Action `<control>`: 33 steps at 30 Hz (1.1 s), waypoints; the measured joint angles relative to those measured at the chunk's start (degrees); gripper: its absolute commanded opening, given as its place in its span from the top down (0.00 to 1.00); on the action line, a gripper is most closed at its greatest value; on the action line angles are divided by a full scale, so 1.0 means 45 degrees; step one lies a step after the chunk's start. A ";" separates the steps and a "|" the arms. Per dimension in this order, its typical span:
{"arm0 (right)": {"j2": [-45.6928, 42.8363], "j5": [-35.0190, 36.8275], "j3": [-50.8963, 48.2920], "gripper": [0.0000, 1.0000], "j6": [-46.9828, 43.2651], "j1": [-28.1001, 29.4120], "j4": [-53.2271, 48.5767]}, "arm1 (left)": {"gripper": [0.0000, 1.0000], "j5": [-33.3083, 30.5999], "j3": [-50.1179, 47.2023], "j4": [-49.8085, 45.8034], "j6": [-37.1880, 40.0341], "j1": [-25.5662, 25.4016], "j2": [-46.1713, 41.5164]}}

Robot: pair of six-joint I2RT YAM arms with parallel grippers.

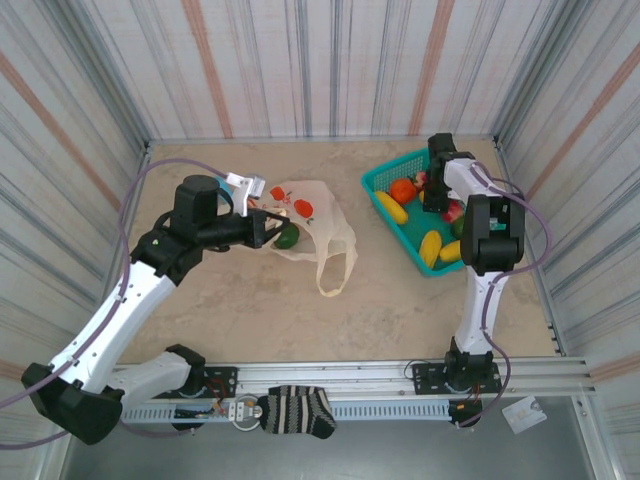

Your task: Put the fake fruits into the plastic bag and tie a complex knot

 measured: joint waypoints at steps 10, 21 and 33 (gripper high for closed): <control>0.0291 0.0214 -0.0078 0.41 -0.0223 0.0034 0.0767 | 1.00 0.0000 0.0000 -0.0087 0.0000 0.0000 0.0010; -0.1681 -0.0160 -0.1957 0.42 -0.1277 0.0034 0.2239 | 1.00 -0.0034 0.0024 -0.0107 0.0112 0.0000 0.0010; -0.6533 -0.2089 -0.5183 0.44 -0.3682 0.0180 0.5017 | 1.00 -0.0151 0.0024 -0.0146 0.0131 0.0000 -0.0136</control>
